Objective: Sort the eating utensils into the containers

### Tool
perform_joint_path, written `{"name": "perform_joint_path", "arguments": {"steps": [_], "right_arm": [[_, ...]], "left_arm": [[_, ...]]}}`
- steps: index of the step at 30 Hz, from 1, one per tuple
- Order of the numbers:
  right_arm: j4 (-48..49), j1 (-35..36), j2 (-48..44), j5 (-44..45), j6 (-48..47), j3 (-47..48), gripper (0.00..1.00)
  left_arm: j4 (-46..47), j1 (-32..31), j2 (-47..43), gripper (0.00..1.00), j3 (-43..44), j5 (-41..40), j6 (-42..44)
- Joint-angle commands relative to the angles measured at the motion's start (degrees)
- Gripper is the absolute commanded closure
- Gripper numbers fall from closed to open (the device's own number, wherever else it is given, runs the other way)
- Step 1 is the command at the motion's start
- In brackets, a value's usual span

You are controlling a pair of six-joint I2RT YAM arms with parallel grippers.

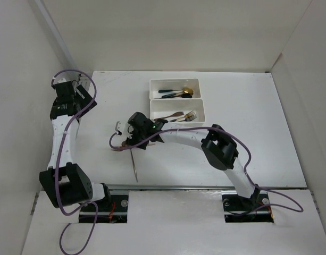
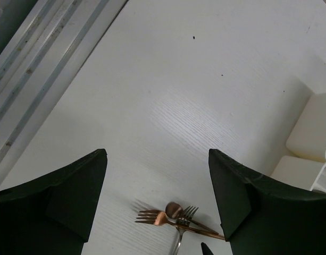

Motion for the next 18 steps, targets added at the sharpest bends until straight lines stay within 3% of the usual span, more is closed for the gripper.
{"name": "perform_joint_path", "arguments": {"steps": [1, 8, 12, 13, 16, 18], "right_arm": [[-0.7, 0.2, 1.3, 1.3, -1.8, 0.5, 0.45], [3.5, 0.7, 0.6, -0.1, 0.9, -5.2, 0.53], [3.0, 0.7, 1.8, -0.7, 2.1, -5.8, 0.72], [3.0, 0.7, 1.8, -0.7, 2.6, -6.4, 0.84], [3.0, 0.7, 0.5, -1.2, 3.1, -9.0, 1.0], [3.6, 0.7, -1.0, -1.2, 3.8, -11.9, 1.0]], "left_arm": [[2.0, 0.3, -1.5, 0.26, -0.1, 1.1, -0.8], [2.0, 0.3, -1.0, 0.26, 0.5, 1.1, -0.8], [2.0, 0.3, -1.0, 0.26, 0.5, 1.6, -0.8], [2.0, 0.3, -0.5, 0.26, 0.5, 1.6, -1.3], [2.0, 0.3, -0.5, 0.27, 1.0, 2.1, -1.3], [2.6, 0.3, -0.5, 0.27, 1.0, 2.1, -1.3]]}}
